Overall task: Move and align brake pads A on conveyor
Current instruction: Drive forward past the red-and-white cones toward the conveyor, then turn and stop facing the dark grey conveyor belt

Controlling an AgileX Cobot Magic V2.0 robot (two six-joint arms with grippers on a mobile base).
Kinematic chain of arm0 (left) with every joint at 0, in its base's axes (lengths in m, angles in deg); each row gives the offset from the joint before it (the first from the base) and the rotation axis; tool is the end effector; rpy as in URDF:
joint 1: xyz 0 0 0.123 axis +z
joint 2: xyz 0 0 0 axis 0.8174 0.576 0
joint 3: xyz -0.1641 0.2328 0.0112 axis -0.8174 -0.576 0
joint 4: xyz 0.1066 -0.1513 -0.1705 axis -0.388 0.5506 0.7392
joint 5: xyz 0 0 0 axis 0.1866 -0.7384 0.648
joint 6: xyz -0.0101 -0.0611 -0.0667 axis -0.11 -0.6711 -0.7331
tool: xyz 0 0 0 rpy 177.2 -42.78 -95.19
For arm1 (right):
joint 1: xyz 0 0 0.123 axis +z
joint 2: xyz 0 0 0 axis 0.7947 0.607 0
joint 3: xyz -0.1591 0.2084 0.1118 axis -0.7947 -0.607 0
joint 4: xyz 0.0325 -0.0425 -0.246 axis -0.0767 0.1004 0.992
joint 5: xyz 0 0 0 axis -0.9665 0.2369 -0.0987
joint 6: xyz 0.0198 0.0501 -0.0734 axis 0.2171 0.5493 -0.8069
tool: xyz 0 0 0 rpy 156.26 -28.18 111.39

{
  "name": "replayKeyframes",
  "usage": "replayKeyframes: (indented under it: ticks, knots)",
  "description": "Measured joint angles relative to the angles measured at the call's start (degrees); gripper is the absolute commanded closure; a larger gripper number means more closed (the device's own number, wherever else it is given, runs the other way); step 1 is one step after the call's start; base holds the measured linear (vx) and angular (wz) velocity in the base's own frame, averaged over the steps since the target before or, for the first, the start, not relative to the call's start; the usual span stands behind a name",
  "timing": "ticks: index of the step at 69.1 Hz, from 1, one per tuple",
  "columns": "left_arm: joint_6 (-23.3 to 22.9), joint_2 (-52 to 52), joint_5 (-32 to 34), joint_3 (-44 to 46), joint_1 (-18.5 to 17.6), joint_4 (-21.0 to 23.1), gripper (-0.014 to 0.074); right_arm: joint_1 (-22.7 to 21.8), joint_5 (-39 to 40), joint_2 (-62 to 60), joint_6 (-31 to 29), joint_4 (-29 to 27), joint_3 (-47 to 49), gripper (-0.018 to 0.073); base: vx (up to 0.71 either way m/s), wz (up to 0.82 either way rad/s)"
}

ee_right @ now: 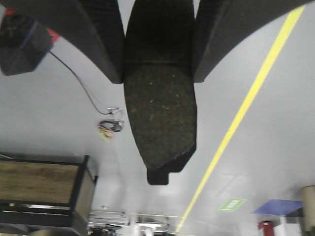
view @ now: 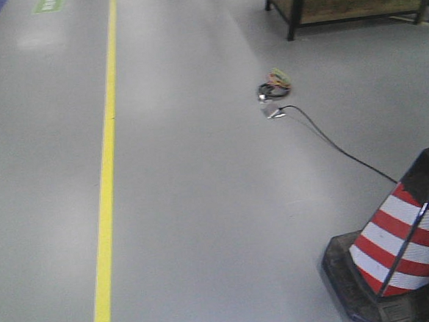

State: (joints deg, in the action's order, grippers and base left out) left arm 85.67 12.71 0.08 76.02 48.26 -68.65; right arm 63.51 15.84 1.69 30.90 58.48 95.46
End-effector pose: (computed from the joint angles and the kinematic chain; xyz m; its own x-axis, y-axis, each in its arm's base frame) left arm 0.0475 -0.0099 0.2635 -0.2213 0.1222 -0.9675 0.1822 0.9798 0.0821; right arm 0.0712 0.0090 0.2910 -0.2191 -0.0930 -0.9713 -0.1508 0.9867 -0.0605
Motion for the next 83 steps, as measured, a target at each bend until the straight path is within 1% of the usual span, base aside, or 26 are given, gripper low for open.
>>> replayKeyframes:
  ticks: [13,83]
  knots:
    - [0.0,0.0,0.0,0.0,0.0,0.0,0.0502,0.0,0.0,0.0,0.0,0.0,0.0,0.0564,0.24,-0.63]
    - [0.0,0.0,0.0,0.0,0.0,0.0,0.0502,0.0,0.0,0.0,0.0,0.0,0.0,0.0564,0.21,-0.82]
